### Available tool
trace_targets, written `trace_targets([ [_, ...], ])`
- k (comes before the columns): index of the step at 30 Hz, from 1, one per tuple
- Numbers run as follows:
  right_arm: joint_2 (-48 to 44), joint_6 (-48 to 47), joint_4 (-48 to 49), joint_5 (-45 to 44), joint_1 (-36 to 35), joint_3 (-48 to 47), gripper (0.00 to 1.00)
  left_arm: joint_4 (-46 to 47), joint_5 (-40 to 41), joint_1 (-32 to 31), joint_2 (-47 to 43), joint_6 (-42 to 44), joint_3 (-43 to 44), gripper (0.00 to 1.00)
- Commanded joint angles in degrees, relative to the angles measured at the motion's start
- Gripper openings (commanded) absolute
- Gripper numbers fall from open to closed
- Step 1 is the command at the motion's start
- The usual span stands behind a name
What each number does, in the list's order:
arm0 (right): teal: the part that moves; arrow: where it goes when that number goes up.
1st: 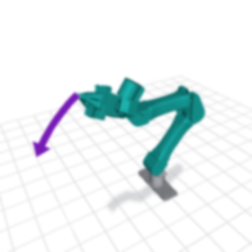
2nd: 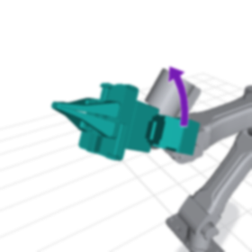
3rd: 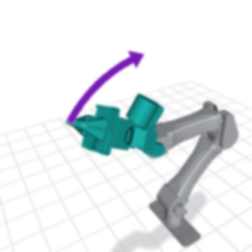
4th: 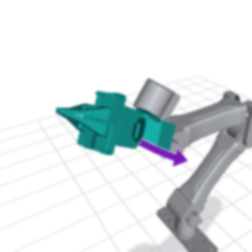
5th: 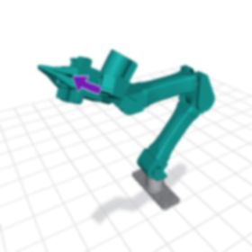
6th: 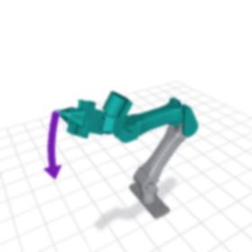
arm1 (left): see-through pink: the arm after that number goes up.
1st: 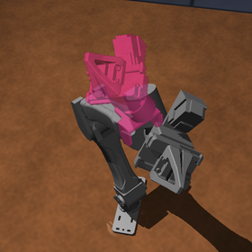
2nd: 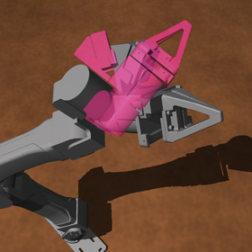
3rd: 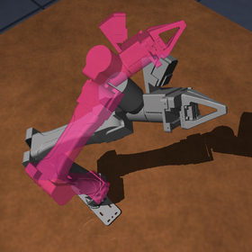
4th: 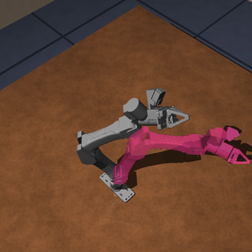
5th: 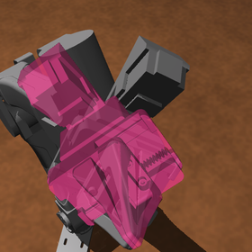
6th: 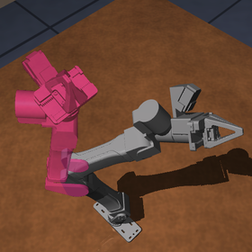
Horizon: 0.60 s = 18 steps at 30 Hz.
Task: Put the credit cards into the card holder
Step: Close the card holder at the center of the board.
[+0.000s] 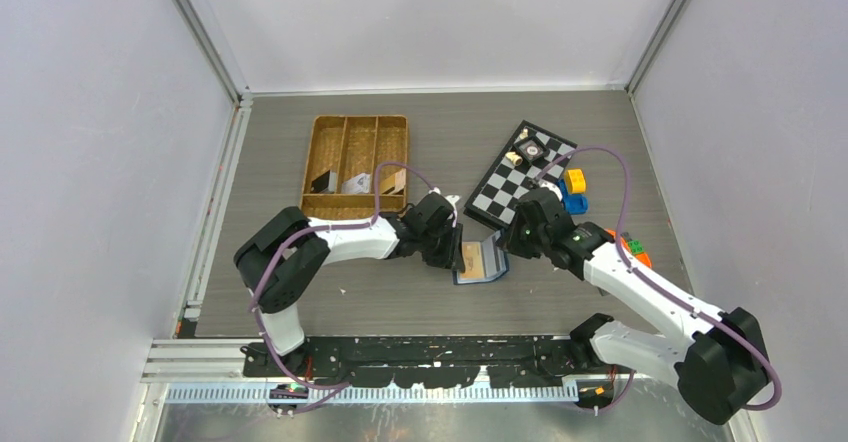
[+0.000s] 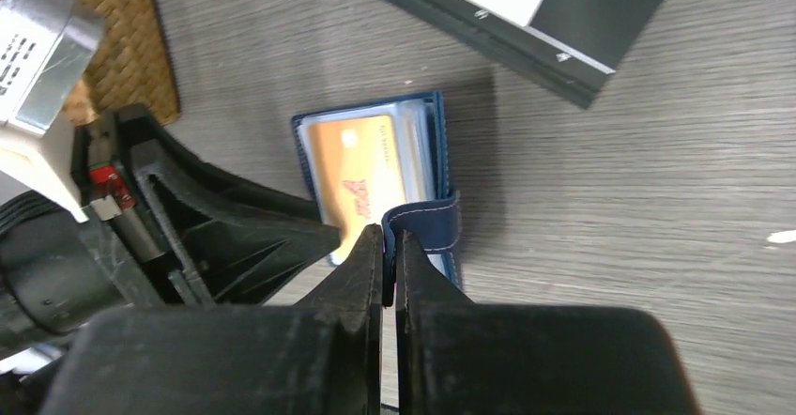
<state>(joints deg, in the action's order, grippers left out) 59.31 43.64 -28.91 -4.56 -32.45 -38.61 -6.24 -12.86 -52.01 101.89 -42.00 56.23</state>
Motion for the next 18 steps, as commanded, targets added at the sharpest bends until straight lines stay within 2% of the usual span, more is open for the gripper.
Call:
trace_targets([
  [1, 2.4, 5.2, 8.3, 9.5, -0.5, 2.6, 0.0, 2.9, -1.0, 0.1, 1.5, -0.7, -0.7, 0.28],
  [4, 5.0, 7.4, 11.8, 12.0, -1.4, 3.5, 0.01, 4.5, 0.2, 0.1, 0.5, -1.2, -2.1, 0.27],
  [9, 8.1, 9.2, 16.9, 14.5, -2.4, 4.1, 0.09, 6.0, 0.8, 0.2, -0.3, -1.2, -3.3, 0.27],
  [15, 11.0, 10.1, 19.9, 15.4, -2.8, 4.2, 0.25, 6.0, 3.0, 0.2, -3.6, -1.2, -5.5, 0.3],
  [18, 13.4, 10.6, 21.1, 15.9, -2.8, 4.0, 0.32, 5.9, 5.3, 0.2, -7.9, -0.6, -7.5, 0.37],
])
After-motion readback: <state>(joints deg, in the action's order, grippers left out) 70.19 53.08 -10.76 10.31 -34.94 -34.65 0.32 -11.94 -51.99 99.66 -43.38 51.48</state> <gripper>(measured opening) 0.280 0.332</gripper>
